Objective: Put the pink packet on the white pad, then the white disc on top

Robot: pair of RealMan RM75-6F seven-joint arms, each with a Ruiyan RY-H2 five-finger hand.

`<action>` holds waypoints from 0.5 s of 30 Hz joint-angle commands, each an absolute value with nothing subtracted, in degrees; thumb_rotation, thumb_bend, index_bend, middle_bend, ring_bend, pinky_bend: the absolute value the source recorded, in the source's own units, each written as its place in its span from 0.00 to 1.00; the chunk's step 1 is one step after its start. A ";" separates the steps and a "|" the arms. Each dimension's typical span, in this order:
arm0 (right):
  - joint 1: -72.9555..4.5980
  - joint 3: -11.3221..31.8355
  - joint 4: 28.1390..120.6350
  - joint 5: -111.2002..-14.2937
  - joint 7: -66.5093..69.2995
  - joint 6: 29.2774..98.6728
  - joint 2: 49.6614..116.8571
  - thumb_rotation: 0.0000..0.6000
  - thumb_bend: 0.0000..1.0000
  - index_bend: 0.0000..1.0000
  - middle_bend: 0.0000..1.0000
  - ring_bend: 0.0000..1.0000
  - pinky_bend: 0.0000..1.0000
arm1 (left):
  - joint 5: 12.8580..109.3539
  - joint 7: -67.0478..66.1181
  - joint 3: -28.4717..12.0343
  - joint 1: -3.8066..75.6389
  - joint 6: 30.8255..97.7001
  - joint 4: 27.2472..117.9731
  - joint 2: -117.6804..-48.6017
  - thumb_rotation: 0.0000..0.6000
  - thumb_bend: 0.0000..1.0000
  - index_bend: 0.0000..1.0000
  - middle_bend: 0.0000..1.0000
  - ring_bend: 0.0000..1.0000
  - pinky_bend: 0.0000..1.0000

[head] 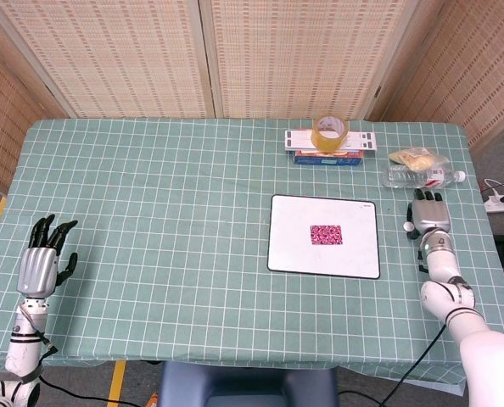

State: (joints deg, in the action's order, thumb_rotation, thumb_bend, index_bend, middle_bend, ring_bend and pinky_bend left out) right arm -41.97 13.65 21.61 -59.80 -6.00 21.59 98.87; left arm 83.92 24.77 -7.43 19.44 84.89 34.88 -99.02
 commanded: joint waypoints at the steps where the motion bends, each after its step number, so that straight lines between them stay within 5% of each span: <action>1: -42.00 13.77 21.26 -59.91 -5.87 21.34 98.99 1.00 0.25 0.53 0.00 0.00 0.00 | 83.93 24.79 -7.39 19.44 84.77 34.87 -99.00 1.00 0.39 0.17 0.22 0.00 0.00; 15: -42.10 14.76 26.02 -61.28 -4.35 24.24 96.81 1.00 0.26 0.55 0.00 0.00 0.00 | 83.94 25.75 -7.32 19.55 84.31 35.01 -98.86 1.00 0.39 0.17 0.22 0.00 0.00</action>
State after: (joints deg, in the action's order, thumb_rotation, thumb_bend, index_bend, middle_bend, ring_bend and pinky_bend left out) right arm -42.17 14.55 24.67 -61.05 -4.50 23.35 97.59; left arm 83.94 25.72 -7.32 19.55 84.28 35.01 -98.88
